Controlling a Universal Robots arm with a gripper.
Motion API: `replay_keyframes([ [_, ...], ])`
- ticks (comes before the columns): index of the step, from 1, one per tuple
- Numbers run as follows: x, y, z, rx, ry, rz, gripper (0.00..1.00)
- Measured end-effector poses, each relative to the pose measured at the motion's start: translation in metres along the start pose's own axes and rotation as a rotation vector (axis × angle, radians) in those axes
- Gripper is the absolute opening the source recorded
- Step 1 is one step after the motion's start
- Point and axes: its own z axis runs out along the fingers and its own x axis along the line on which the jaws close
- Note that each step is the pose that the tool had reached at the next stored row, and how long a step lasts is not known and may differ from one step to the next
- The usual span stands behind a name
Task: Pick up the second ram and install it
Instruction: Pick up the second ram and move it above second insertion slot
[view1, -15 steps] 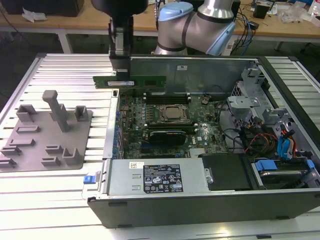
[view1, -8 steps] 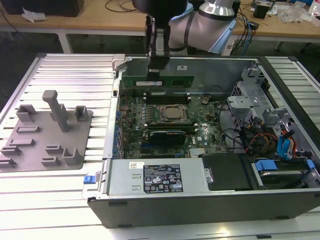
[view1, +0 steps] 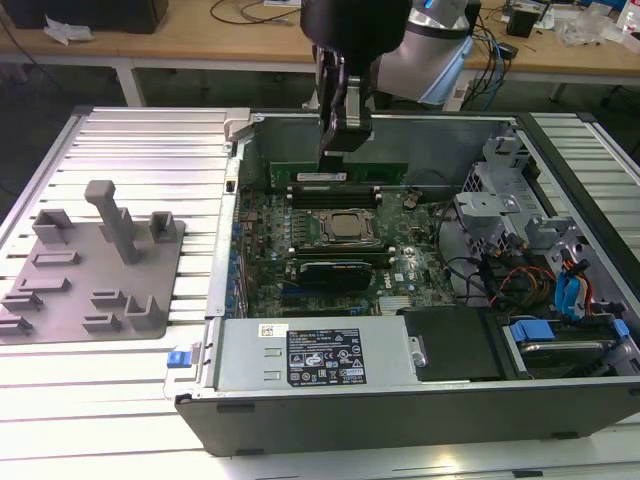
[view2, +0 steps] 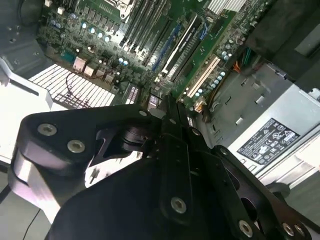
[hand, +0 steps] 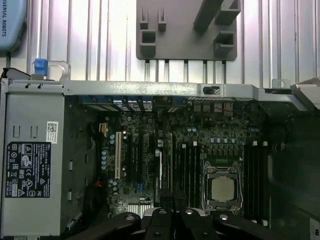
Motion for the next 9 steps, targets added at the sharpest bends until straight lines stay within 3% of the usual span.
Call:
replay_keyframes([
  [3, -0.0034, -0.0009, 0.0091, -0.0016, 0.0033, 0.000, 0.09],
  [9, -0.0185, -0.0020, 0.0244, -0.0021, 0.0040, 0.000, 0.09],
])
